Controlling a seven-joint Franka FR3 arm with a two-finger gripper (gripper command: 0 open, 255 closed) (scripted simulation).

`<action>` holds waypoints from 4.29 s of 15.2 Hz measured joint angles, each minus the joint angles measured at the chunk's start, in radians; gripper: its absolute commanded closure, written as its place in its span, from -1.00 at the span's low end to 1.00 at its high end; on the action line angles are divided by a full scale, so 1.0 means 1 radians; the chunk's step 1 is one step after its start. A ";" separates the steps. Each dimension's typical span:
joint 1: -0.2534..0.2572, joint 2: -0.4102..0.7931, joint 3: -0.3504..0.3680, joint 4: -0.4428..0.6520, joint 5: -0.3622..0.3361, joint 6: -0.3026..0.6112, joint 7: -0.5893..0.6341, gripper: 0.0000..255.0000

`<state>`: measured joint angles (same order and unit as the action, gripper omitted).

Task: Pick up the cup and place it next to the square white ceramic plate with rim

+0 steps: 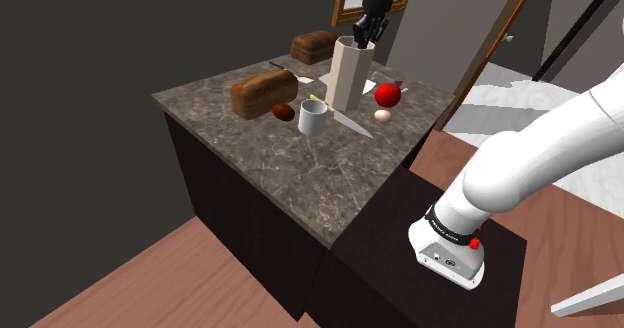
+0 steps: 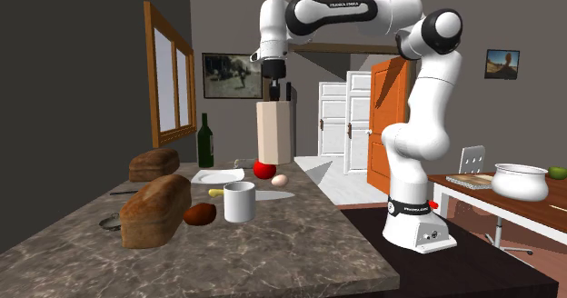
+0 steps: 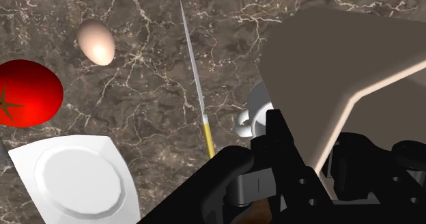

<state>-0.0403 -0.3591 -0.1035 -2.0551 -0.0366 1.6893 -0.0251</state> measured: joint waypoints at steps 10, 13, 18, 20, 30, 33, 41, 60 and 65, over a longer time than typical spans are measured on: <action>0.002 0.022 0.002 0.156 0.003 -0.134 -0.002 1.00; 0.002 0.036 0.001 0.207 0.004 -0.171 -0.004 1.00; -0.016 0.137 -0.040 0.249 0.005 -0.113 -0.062 1.00; -0.023 0.187 -0.055 0.265 0.009 -0.079 -0.084 1.00; -0.082 0.491 -0.123 0.450 0.065 0.035 -0.219 1.00; -0.111 0.607 -0.135 0.550 0.093 0.047 -0.259 1.00; -0.154 0.769 -0.140 0.652 0.133 0.103 -0.308 1.00; -0.150 0.792 -0.135 0.521 0.141 0.257 -0.314 -1.00; -0.150 0.792 -0.135 0.521 0.141 0.257 -0.314 -1.00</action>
<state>-0.1903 0.4329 -0.2386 -1.5336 0.1046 1.9462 -0.3394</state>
